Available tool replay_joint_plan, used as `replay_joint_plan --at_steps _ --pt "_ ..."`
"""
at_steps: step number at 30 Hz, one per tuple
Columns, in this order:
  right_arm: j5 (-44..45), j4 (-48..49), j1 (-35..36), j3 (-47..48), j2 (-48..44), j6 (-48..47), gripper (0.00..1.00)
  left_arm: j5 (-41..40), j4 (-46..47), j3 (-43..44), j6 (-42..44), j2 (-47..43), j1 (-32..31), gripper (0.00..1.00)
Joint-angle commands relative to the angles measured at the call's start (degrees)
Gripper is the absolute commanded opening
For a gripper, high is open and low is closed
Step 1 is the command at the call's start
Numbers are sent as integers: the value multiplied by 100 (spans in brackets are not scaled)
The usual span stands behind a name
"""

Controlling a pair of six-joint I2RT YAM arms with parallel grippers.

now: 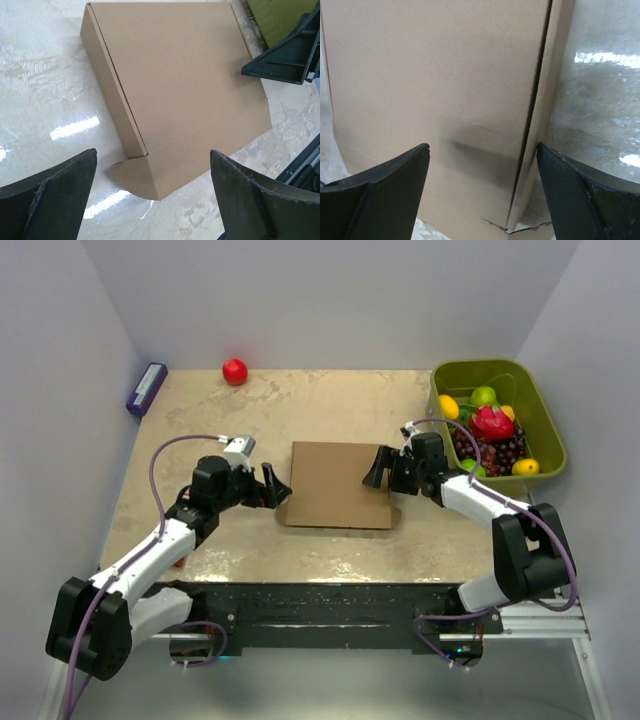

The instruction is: Fold the paper box

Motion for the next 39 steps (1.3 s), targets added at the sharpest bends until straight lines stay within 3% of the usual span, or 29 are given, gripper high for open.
replay_joint_plan --at_steps 1,11,16,29,32,39 --pt "-651 795 -23 -227 135 231 89 188 327 -245 -13 -171 122 99" --pt "-1258 1525 -32 -623 496 618 52 602 793 -607 -435 -100 851 100" --pt "-1355 1710 -32 -781 566 697 43 549 636 -439 -399 -162 1009 100" --pt "-1443 1947 -40 -939 830 802 6 892 881 -562 -645 -74 1633 100" --pt "-1391 1947 -49 -957 883 829 0 883 881 -606 -689 -57 1677 99" --pt "-1373 1991 -155 -1027 1076 838 0 1050 1180 -834 -926 14 1713 99"
